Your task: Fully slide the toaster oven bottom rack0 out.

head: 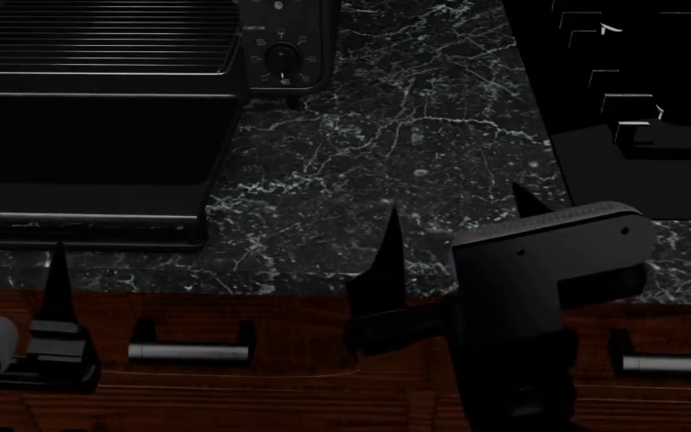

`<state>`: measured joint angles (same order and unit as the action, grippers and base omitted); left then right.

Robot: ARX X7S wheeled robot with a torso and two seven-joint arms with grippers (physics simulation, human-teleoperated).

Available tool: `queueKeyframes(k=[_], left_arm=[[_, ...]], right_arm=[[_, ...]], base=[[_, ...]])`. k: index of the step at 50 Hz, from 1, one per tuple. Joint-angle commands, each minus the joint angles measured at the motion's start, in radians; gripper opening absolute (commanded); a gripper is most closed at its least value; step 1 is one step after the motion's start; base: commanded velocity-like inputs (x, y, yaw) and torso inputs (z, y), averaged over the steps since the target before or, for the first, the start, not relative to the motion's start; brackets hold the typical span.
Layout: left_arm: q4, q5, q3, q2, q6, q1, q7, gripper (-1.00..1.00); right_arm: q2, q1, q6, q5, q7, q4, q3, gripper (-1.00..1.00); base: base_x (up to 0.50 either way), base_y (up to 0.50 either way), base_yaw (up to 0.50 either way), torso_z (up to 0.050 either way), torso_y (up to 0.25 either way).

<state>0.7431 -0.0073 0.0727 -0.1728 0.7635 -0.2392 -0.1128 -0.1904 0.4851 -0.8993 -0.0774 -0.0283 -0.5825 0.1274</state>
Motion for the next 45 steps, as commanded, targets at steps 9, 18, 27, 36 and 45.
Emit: queueKeyframes(k=[9, 18, 27, 36, 45], left_arm=[[0.004, 0.177, -0.060, 0.133, -0.038, 0.027, 0.186, 1.00], [-0.019, 0.153, -0.055, 0.115, -0.043, 0.014, 0.165, 1.00], [-0.023, 0.140, -0.047, 0.101, -0.044, 0.011, 0.147, 1.00], [-0.008, 0.130, -0.035, 0.090, -0.022, 0.010, 0.137, 1.00], [-0.014, 0.118, -0.019, 0.081, 0.017, -0.016, 0.129, 1.00]], right_arm=[[0.082, -0.051, 0.022, 0.133, -0.108, -0.014, -0.047, 1.00], [0.075, -0.037, 0.030, 0.131, -0.095, 0.003, -0.039, 1.00], [0.069, -0.033, 0.031, 0.124, -0.087, 0.005, -0.032, 1.00], [0.062, -0.037, 0.032, 0.115, -0.083, -0.003, -0.028, 1.00], [0.055, -0.037, 0.028, 0.105, -0.078, -0.008, -0.032, 1.00]], base=[[0.02, 0.16, 0.00, 0.000, 0.000], [0.10, 0.50, 0.00, 0.000, 0.000], [0.11, 0.46, 0.00, 0.000, 0.000], [0.38, 0.03, 0.00, 0.000, 0.000], [0.22, 0.00, 0.00, 0.000, 0.000]])
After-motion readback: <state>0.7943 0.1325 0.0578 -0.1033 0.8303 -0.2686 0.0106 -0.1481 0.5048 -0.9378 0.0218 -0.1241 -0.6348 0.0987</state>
